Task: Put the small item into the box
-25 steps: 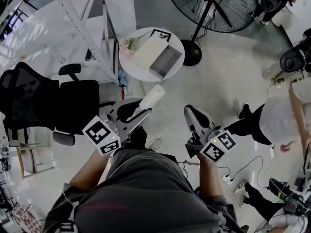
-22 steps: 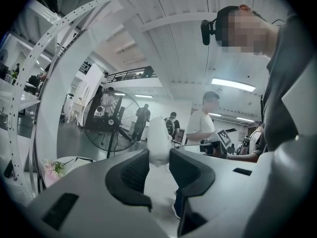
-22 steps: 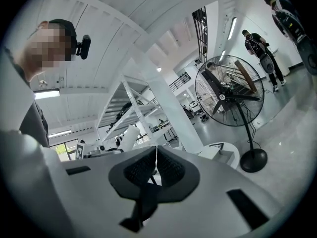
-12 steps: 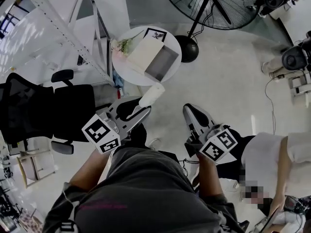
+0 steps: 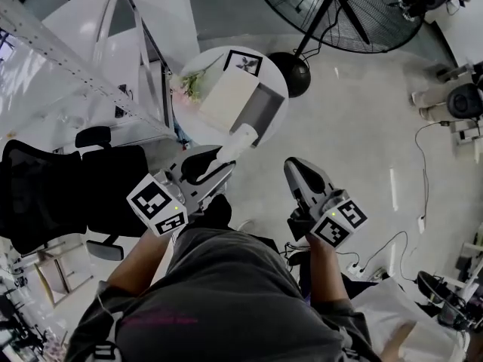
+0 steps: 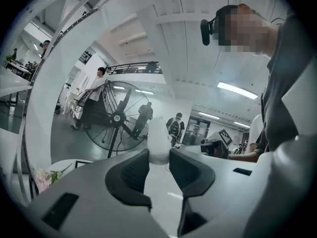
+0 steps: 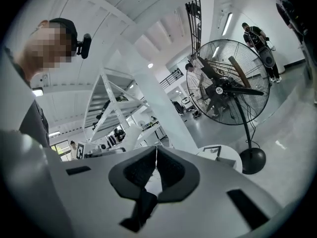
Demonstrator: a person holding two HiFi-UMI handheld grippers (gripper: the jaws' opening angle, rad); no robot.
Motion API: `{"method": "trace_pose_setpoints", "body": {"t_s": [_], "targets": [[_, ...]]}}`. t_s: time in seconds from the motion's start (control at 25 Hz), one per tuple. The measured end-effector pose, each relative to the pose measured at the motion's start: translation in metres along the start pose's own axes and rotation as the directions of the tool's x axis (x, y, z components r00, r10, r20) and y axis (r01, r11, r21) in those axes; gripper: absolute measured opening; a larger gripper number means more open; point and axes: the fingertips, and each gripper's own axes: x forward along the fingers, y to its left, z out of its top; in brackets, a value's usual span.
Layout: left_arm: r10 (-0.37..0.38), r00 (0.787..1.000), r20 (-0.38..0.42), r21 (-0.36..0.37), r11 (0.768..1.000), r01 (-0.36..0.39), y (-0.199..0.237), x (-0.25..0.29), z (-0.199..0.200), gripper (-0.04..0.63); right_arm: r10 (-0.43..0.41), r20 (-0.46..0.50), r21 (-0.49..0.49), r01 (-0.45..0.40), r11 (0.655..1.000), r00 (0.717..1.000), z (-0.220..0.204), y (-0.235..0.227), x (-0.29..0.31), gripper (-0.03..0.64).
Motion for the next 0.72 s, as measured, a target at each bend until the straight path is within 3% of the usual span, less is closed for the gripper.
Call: {"method": "trace_pose_setpoints", "body": {"t_s": [0.36, 0.72], "targets": [[-0.047, 0.999, -0.015, -0.016, 0.999, 0.047, 0.093, 0.004, 0.030, 0.133, -0.047, -0.008, 0.003, 0.047, 0.999, 0.999, 0.021, -0.008, 0.091, 0.023], [-0.072, 0.997, -0.018, -0.034, 0.997, 0.072, 0.136, 0.003, 0.036, 0.133, -0.082, -0.012, -0.005, 0.082, 0.997, 0.997, 0.029, -0.009, 0.129, 0.023]]}}
